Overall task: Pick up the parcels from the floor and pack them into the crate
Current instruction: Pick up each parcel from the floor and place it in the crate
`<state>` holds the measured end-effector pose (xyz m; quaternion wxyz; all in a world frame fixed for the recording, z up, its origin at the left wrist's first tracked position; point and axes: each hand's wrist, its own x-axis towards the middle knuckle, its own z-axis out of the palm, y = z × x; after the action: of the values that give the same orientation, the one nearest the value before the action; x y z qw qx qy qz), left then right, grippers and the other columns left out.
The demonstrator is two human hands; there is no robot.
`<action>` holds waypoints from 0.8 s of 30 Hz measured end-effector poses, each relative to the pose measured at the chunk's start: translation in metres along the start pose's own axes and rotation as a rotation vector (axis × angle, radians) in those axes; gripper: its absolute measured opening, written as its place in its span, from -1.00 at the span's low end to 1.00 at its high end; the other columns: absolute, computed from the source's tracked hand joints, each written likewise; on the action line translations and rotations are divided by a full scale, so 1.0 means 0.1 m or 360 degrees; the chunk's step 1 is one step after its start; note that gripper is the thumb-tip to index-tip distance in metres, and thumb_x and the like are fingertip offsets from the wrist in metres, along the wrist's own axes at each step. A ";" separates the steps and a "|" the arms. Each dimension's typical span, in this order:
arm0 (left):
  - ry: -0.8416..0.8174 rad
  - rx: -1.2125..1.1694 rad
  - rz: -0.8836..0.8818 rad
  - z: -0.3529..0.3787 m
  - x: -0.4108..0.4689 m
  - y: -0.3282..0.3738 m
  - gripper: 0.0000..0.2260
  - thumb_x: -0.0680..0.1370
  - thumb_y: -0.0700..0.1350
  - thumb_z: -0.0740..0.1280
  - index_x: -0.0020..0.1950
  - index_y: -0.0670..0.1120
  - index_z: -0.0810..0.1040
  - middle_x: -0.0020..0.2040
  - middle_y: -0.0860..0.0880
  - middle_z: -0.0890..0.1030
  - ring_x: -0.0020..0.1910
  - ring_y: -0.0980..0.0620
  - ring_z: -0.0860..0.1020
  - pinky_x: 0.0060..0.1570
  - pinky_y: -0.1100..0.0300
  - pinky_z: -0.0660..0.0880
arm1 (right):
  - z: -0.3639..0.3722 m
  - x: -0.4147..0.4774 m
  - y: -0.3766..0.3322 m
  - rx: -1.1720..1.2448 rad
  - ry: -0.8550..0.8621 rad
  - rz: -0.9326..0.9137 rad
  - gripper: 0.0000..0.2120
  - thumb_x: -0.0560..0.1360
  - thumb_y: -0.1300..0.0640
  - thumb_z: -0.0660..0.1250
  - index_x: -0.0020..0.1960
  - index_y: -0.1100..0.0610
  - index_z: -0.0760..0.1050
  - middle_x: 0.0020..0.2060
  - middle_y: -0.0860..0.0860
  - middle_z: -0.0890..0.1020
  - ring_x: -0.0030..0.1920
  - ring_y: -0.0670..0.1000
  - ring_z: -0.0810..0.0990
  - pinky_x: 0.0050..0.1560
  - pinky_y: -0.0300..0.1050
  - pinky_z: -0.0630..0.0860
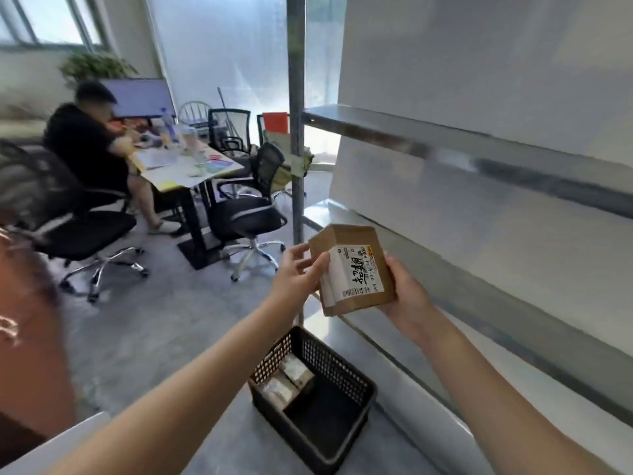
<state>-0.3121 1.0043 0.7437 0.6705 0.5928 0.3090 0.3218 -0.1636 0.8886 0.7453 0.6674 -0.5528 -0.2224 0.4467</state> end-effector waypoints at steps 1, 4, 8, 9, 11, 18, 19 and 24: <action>-0.0001 0.0013 -0.0031 -0.15 0.06 -0.05 -0.55 0.53 0.00 0.38 0.35 -0.10 0.36 0.20 -0.20 0.59 0.14 -0.12 0.62 0.11 -0.09 0.59 | 0.11 0.14 0.09 0.0015 -0.0016 0.0042 -0.56 0.67 -0.04 -0.01 0.21 0.14 0.57 0.07 0.14 0.69 0.01 0.06 0.67 -0.06 -0.02 0.60; 0.0063 0.0017 -0.0092 -0.49 0.23 -0.22 -0.55 0.54 -0.01 0.37 0.37 -0.12 0.37 0.18 -0.18 0.61 0.11 -0.11 0.63 0.04 -0.02 0.62 | 0.33 0.52 0.33 -0.0003 -0.0076 0.0157 -0.52 0.68 -0.07 -0.04 0.30 0.17 0.51 0.16 0.20 0.64 0.11 0.15 0.63 0.12 0.14 0.54; 0.0140 0.0006 -0.0180 -0.72 0.50 -0.43 -0.55 0.53 0.03 0.38 0.34 -0.09 0.39 0.12 -0.11 0.64 0.06 -0.05 0.66 -0.07 0.08 0.64 | 0.43 1.04 0.57 -0.0034 -0.0160 0.0294 -0.54 0.68 -0.08 -0.03 0.21 0.14 0.55 0.05 0.16 0.69 0.03 0.11 0.67 0.03 0.06 0.60; 0.0140 0.0021 -0.0218 -0.76 0.59 -0.50 -0.55 0.53 0.04 0.38 0.35 -0.07 0.38 0.11 -0.10 0.64 0.05 -0.05 0.66 -0.06 0.05 0.64 | 0.43 1.18 0.62 -0.0032 -0.0178 0.0334 -0.55 0.68 -0.08 -0.02 0.18 0.13 0.57 0.03 0.15 0.70 0.01 0.11 0.68 0.02 0.05 0.60; 0.0160 0.0030 -0.0272 -0.81 0.81 -0.64 -0.50 0.52 0.05 0.38 0.40 -0.03 0.34 0.10 -0.12 0.65 0.05 -0.07 0.67 -0.05 -0.02 0.64 | 0.41 1.49 0.74 -0.0037 -0.0194 0.0413 -0.56 0.68 -0.09 0.00 0.11 0.10 0.58 -0.02 0.12 0.71 -0.05 0.08 0.68 -0.01 0.03 0.59; 0.0237 0.0021 -0.0475 -0.75 1.82 -1.11 -0.48 0.43 0.09 0.45 0.35 0.17 0.37 0.14 -0.24 0.61 0.05 -0.17 0.66 -0.05 -0.18 0.62 | 0.11 2.61 1.12 -0.0001 -0.0232 0.0690 -0.54 0.67 -0.13 -0.01 0.14 0.07 0.59 -0.01 0.10 0.71 -0.06 0.05 0.68 -0.02 -0.01 0.58; 0.0233 0.0022 -0.0512 -0.72 1.97 -1.17 -0.50 0.42 0.10 0.45 0.31 0.14 0.40 0.14 -0.26 0.60 0.05 -0.17 0.66 -0.05 -0.20 0.62 | 0.04 2.73 1.16 0.0005 -0.0223 0.0725 -0.54 0.67 -0.13 -0.01 0.16 0.07 0.59 -0.01 0.11 0.71 -0.06 0.05 0.68 -0.04 -0.03 0.58; 0.0263 0.0007 -0.0638 -0.65 2.54 -1.60 -0.73 0.60 0.05 0.27 0.27 0.01 0.44 0.09 -0.21 0.61 -0.10 -0.11 0.68 -0.09 -0.15 0.63 | -0.26 3.24 1.43 0.0008 -0.0162 0.0872 -0.55 0.67 -0.10 0.03 0.30 0.12 0.53 0.15 0.14 0.66 0.09 0.10 0.64 -0.02 -0.05 0.57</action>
<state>-0.2000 1.2313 0.5694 0.6921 0.4927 0.4753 0.2288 -0.0303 1.1458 0.5397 0.5111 -0.5675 -0.0967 0.6383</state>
